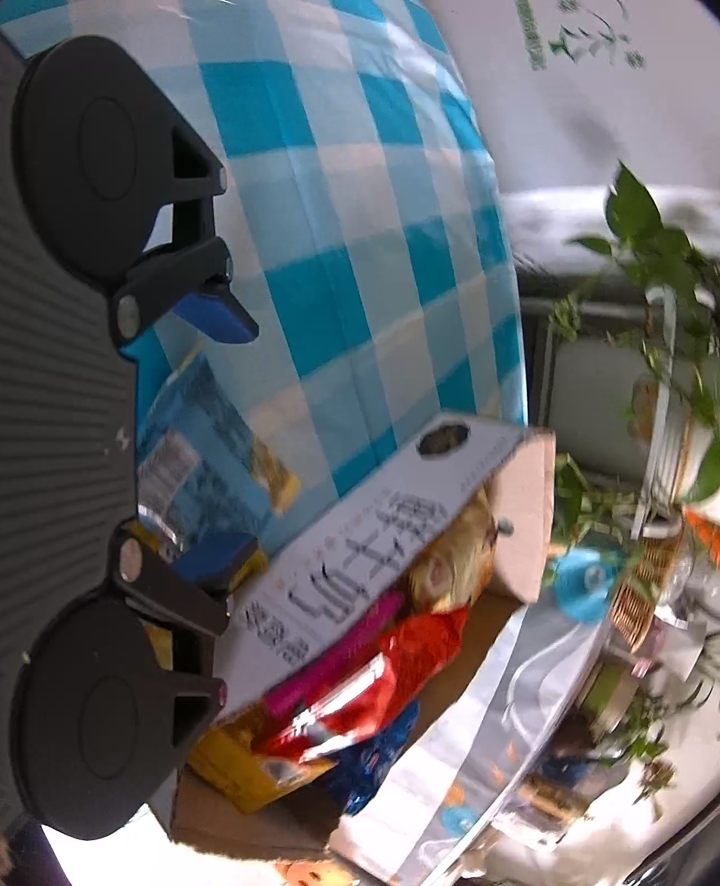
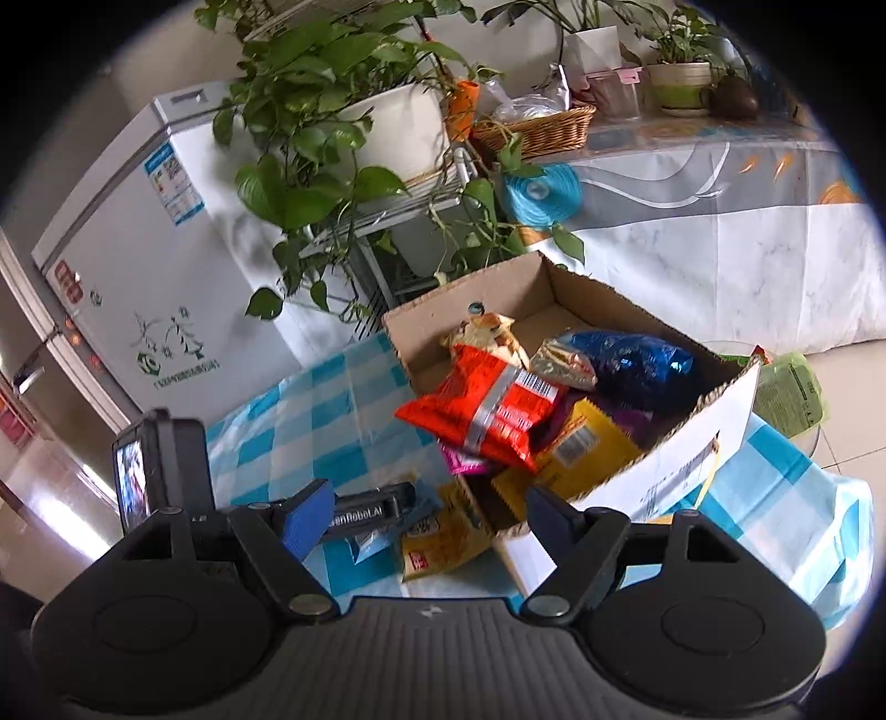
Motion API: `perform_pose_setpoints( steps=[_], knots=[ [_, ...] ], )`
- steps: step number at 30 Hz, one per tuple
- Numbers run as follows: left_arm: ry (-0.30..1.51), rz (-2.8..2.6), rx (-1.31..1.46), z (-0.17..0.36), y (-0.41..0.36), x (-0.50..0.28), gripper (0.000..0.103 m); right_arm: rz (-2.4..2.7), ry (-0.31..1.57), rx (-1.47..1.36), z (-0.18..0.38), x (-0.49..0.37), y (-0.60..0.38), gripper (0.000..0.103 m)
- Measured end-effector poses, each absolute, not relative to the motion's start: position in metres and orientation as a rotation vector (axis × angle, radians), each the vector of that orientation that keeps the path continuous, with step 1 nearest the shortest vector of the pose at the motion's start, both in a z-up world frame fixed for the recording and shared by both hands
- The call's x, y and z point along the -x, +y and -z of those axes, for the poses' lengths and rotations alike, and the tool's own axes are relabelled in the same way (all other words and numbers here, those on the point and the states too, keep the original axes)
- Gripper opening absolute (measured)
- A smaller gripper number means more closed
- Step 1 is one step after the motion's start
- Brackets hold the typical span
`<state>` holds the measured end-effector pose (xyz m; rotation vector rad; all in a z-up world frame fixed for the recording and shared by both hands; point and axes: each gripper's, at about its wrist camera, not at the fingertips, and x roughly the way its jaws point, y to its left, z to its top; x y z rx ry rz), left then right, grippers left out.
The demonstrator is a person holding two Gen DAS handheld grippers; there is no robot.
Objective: Organize snacks
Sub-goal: 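Move the left gripper to the light-blue biscuit bag while right gripper approaches the yellow waffle bag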
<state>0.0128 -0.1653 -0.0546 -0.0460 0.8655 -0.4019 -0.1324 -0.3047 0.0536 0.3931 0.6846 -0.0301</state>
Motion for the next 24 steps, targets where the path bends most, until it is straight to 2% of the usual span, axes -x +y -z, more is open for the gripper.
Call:
perform_pose_setpoints(
  steps=[13, 24],
  knots=[
    [0.872, 0.314, 0.125, 0.054, -0.105, -0.022, 0.075, 0.009, 0.776, -0.282, -0.032, 0.127, -0.268, 0.082],
    [0.869, 0.712, -0.089, 0.052, -0.154, -0.015, 0.075, 0.033, 0.784, -0.25, -0.029, 0.132, -0.261, 0.082]
  ],
)
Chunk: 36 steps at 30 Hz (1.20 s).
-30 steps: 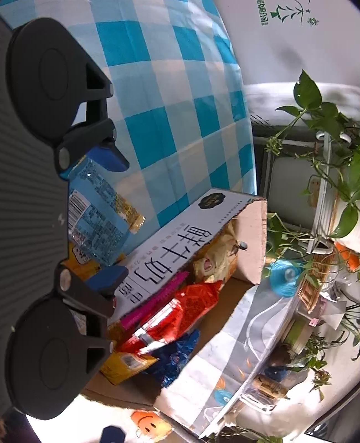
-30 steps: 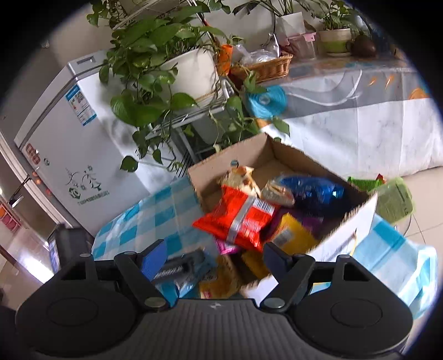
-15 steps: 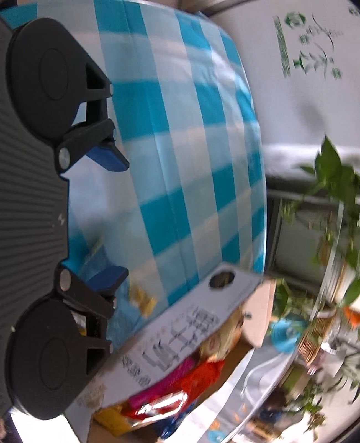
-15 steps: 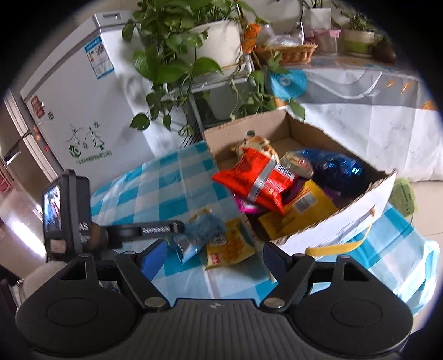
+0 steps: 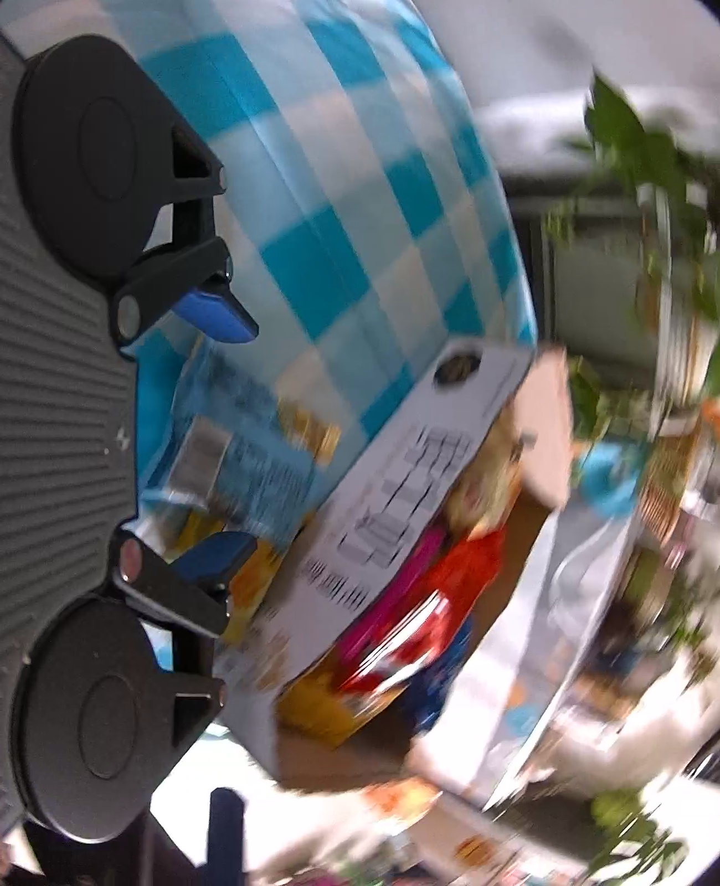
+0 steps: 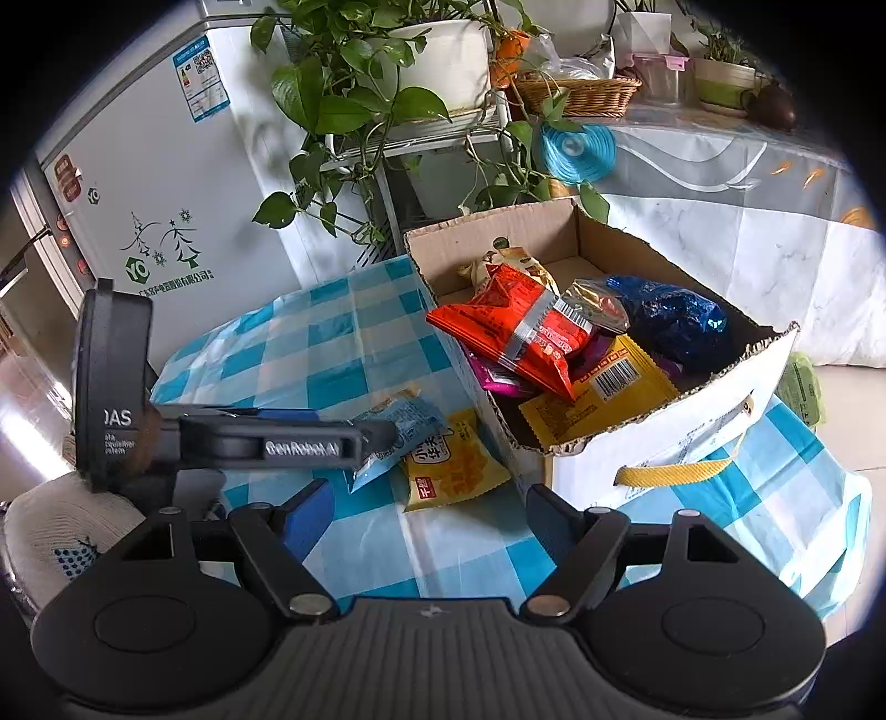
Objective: Organize snacks
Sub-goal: 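Move the left gripper to the light-blue biscuit bag while right gripper approaches the yellow waffle bag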
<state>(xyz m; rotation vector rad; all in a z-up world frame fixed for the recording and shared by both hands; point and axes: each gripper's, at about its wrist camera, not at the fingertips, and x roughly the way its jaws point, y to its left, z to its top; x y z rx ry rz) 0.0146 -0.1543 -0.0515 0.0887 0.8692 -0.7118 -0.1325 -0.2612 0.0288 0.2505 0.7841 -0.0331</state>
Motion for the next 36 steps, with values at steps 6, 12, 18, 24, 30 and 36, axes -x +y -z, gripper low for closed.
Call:
perform_pose_setpoints(
  steps=[6, 12, 18, 24, 30, 36],
  knots=[
    [0.864, 0.737, -0.154, 0.06, -0.167, -0.017, 0.075, 0.042, 0.782, -0.264, -0.028, 0.133, -0.263, 0.082],
    [0.849, 0.595, -0.097, 0.062, -0.152, -0.02, 0.076, 0.04, 0.785, -0.259, -0.027, 0.132, -0.261, 0.082],
    [0.842, 0.432, -0.07, 0.06, -0.124, -0.022, 0.071, 0.032, 0.78, -0.229, -0.019, 0.127, -0.249, 0.082],
    [0.868, 0.225, 0.02, 0.058, -0.087, -0.021, 0.072, 0.041, 0.748, -0.154, -0.006, 0.114, -0.229, 0.081],
    [0.87, 0.127, 0.115, 0.058, -0.055, -0.019, 0.074, 0.099, 0.722, -0.101, 0.014, 0.095, -0.214, 0.081],
    [0.861, 0.139, 0.158, 0.059, -0.046, -0.015, 0.076, 0.225, 0.754, -0.101, 0.036, 0.078, -0.207, 0.081]
  ],
)
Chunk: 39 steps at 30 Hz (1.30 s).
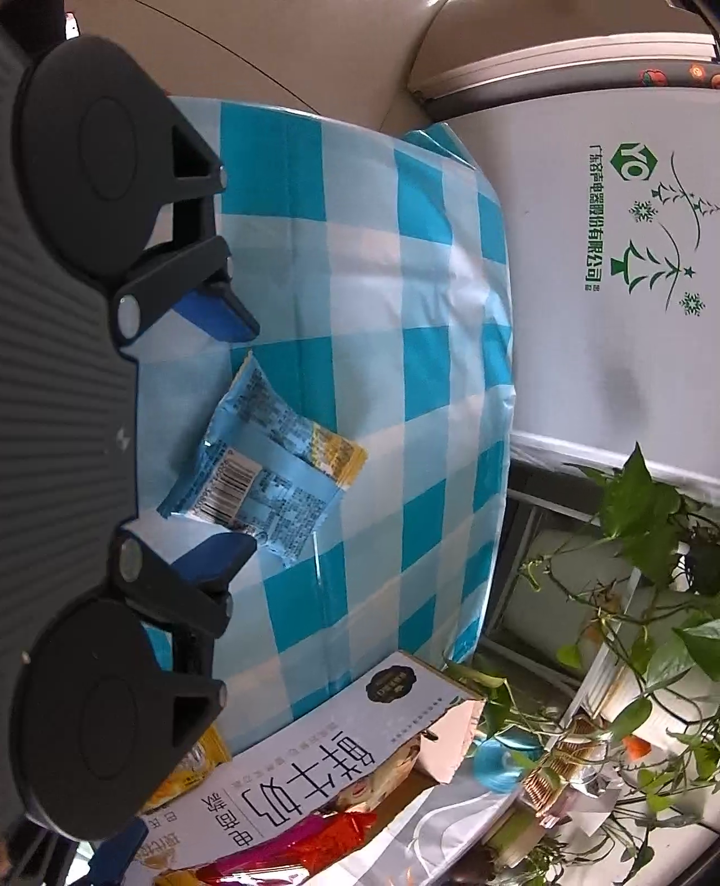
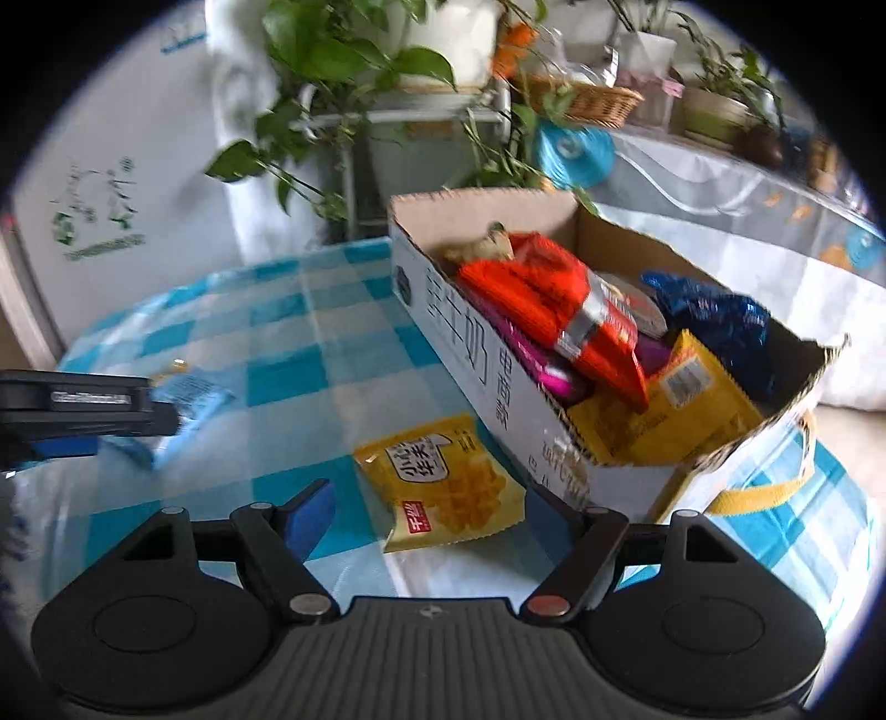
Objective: Organize snacks
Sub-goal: 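Move the left gripper to the light-blue biscuit bag while right gripper approaches the yellow waffle bag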
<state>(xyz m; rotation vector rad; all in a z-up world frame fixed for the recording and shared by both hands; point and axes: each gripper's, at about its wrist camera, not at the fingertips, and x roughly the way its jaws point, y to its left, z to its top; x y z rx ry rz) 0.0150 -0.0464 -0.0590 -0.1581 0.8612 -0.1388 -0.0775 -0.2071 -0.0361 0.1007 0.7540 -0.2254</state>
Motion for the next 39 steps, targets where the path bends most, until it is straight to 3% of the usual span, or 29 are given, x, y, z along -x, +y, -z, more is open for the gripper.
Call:
perform_pose_setpoints(
  steps=[10, 27, 39],
  knots=[
    [0.851, 0.16, 0.157, 0.06, -0.048, -0.013, 0.082, 0.359, 0.79, -0.141, 0.059, 0.06, -0.2, 0.089],
    [0.856, 0.149, 0.219, 0.058, -0.03, -0.015, 0.083, 0.11, 0.746, -0.064, 0.041, 0.061, -0.173, 0.088],
    [0.797, 0.326, -0.005, 0.047, -0.06, -0.023, 0.083, 0.063, 0.775, -0.028, 0.046, 0.037, -0.196, 0.088]
  ],
)
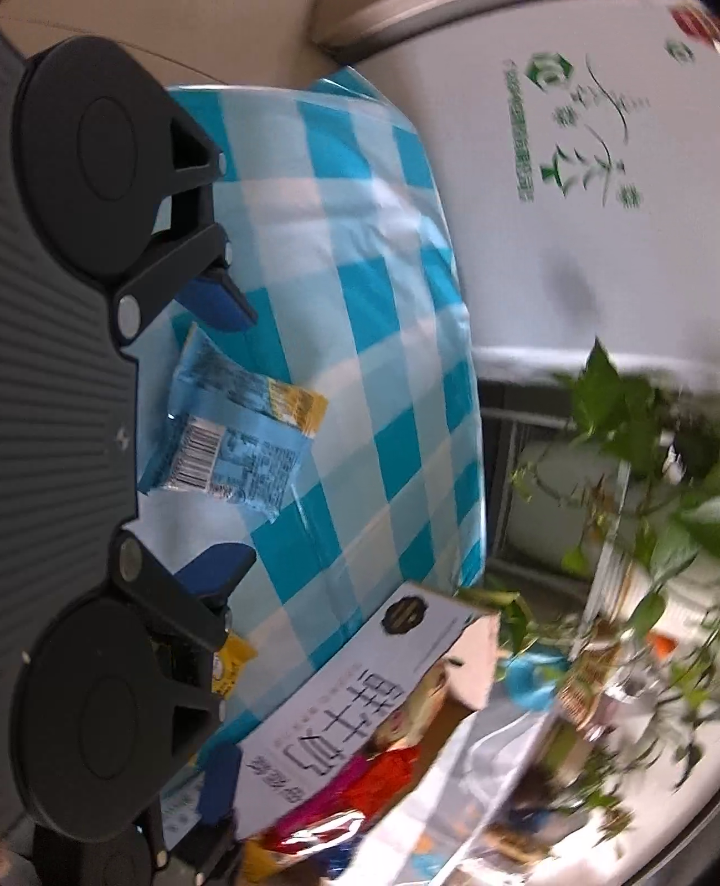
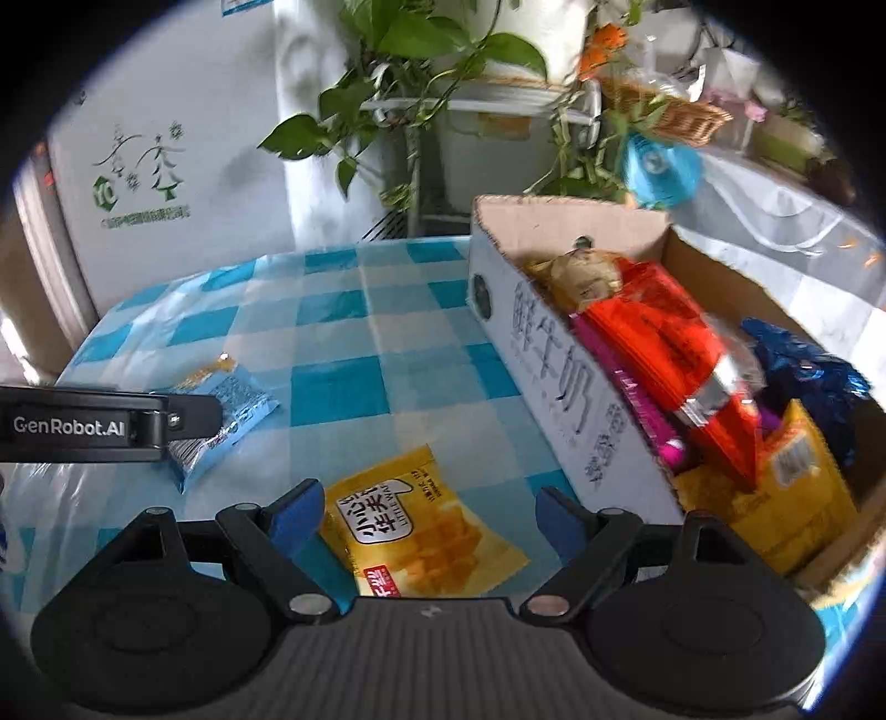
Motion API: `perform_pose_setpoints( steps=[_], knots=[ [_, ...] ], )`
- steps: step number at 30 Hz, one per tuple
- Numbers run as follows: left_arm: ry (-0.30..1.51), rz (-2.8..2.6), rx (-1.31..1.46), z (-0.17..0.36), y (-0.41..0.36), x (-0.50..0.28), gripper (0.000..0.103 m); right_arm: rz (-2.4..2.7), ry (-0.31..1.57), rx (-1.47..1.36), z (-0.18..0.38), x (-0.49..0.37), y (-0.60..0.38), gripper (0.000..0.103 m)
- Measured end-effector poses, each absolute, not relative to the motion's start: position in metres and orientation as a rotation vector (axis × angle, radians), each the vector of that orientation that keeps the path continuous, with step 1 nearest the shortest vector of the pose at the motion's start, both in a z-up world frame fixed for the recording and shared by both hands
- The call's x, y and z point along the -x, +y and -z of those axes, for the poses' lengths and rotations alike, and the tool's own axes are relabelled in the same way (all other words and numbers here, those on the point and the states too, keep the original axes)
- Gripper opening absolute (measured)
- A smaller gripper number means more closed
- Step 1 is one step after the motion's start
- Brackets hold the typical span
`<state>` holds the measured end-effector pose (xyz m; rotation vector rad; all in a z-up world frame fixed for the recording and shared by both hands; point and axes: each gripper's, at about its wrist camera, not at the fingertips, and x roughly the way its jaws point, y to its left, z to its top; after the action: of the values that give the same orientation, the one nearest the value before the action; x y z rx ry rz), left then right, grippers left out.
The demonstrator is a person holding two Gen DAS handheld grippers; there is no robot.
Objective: Organize snacks
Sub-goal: 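Move the left gripper to the light-blue biscuit bag while right gripper approaches the yellow waffle bag, then grasp the light-blue bag with left gripper while right gripper grasps the yellow waffle bag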
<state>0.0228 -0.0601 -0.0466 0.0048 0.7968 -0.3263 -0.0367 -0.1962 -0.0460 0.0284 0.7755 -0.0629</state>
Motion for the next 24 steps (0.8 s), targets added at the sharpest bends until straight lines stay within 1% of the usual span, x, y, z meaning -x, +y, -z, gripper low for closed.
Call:
perform_pose_setpoints(
  steps=[4, 6, 7, 9, 11, 18, 21, 22, 23, 24],
  knots=[
    [0.788, 0.361, -0.041, 0.046, -0.063, -0.027, 0.083, 0.031, 0.797, 0.015, 0.053, 0.032, -0.191, 0.088],
    [0.783, 0.387, -0.064, 0.045, -0.064, -0.028, 0.083, 0.004, 0.817, 0.012, 0.054, 0.032, -0.189, 0.086],
    [0.789, 0.411, -0.067, 0.045, -0.065, -0.03, 0.083, -0.006, 0.828, 0.014, 0.056, 0.032, -0.188, 0.082],
    [0.792, 0.447, -0.09, 0.046, -0.068, -0.033, 0.084, -0.011, 0.833, 0.018, 0.056, 0.033, -0.186, 0.078],
    [0.794, 0.474, -0.141, 0.048, -0.073, -0.035, 0.084, -0.02, 0.845, 0.006, 0.054, 0.034, -0.184, 0.069],
    [0.853, 0.462, -0.193, 0.065, -0.078, -0.045, 0.085, -0.001, 0.855, -0.003, 0.052, 0.037, -0.185, 0.068],
    [0.848, 0.451, -0.2, 0.069, -0.078, -0.043, 0.094, 0.011, 0.843, -0.028, 0.053, 0.036, -0.188, 0.07],
    [0.853, 0.45, -0.196, 0.07, -0.077, -0.044, 0.1, 0.012, 0.84, -0.037, 0.053, 0.035, -0.189, 0.073],
    [0.854, 0.444, -0.201, 0.072, -0.077, -0.043, 0.103, 0.014, 0.838, -0.037, 0.054, 0.034, -0.189, 0.075],
    [0.847, 0.442, -0.197, 0.073, -0.077, -0.043, 0.103, 0.014, 0.837, -0.029, 0.054, 0.034, -0.189, 0.075]
  ],
)
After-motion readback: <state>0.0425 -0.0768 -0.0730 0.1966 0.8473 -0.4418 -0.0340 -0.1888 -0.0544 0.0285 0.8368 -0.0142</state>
